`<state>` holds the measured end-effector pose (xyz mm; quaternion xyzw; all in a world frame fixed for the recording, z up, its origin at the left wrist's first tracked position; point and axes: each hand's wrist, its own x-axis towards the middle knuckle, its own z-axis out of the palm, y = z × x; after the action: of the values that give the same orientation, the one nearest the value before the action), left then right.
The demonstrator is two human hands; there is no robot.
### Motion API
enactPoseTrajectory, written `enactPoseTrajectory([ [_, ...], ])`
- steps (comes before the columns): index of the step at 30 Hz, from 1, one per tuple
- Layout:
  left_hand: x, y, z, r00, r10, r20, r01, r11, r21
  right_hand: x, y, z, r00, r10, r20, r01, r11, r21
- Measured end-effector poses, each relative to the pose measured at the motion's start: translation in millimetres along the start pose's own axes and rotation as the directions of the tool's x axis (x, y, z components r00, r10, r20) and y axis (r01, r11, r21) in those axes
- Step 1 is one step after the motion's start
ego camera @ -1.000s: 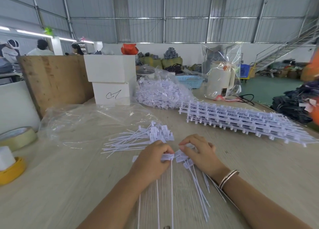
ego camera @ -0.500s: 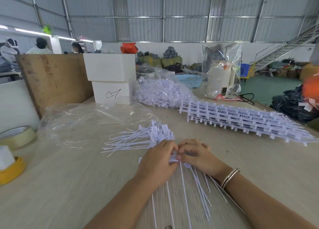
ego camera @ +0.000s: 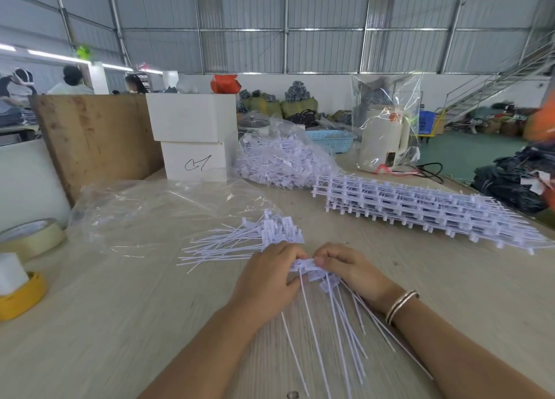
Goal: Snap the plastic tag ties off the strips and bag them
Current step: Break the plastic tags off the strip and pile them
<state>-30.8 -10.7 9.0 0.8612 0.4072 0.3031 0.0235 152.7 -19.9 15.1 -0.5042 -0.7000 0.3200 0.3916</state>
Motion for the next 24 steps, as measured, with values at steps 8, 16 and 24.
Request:
enactPoseTrajectory([
  [8,-0.3,6.6,-1.5,0.995,-0.078,-0.055,0.078,0.997,0.005,-1.7,-3.4,0.3,0.998,-0.053,0.038,0.054,0.998,-0.026],
  [16,0.9,1.1,2.7,0.979,-0.202,0.017,0.203,0.979,-0.027,-2.3,-5.7,0.8,0.993,-0.094,0.07,0.094,0.995,0.015],
  [24,2.0,-1.4,1.8,0.956,-0.279,0.093,0.293,0.866,-0.406,-2.5,0.3,-0.5,0.993,-0.117,0.028,0.115,0.992,0.041],
])
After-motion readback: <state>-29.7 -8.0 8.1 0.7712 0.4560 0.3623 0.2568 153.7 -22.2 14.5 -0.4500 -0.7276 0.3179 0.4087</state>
